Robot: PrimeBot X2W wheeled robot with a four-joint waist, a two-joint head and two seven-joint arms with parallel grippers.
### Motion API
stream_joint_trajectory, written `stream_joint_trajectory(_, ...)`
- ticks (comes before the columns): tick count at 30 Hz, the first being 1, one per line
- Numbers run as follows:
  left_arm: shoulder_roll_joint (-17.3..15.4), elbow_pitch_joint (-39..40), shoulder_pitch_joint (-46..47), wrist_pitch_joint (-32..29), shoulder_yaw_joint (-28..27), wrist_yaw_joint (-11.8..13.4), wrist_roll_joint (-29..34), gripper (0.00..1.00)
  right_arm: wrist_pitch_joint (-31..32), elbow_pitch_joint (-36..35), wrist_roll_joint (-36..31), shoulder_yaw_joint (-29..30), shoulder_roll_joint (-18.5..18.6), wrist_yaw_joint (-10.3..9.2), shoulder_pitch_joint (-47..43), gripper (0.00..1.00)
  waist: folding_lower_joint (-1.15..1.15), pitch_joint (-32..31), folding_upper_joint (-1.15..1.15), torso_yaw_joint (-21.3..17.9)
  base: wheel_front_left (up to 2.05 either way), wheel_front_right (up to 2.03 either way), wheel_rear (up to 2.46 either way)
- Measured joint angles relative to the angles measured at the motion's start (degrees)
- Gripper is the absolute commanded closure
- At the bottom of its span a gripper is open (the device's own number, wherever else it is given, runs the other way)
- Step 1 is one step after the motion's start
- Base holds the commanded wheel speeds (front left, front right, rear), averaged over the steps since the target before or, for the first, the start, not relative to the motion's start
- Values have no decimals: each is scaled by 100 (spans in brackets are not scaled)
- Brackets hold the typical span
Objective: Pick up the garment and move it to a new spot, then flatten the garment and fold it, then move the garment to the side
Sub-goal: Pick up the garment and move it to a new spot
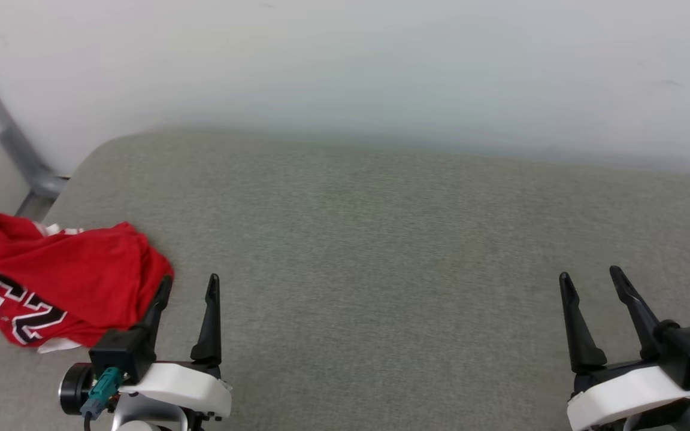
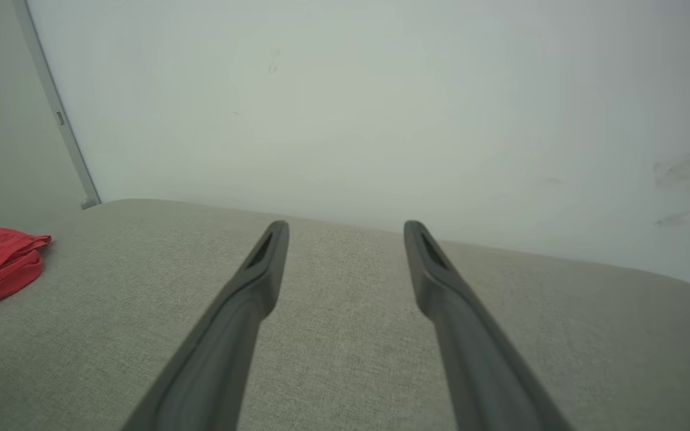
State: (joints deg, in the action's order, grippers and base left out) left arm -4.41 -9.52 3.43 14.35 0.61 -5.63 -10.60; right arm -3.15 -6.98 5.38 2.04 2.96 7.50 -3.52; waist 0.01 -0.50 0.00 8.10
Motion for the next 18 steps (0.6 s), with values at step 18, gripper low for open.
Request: stream_joint_trajectory(18, 2, -19, -15, 71, -537, -18, 318, 0, -34, -69, -196, -516, -3, 1, 121, 0, 0, 89, 0, 1503, 0, 0, 0)
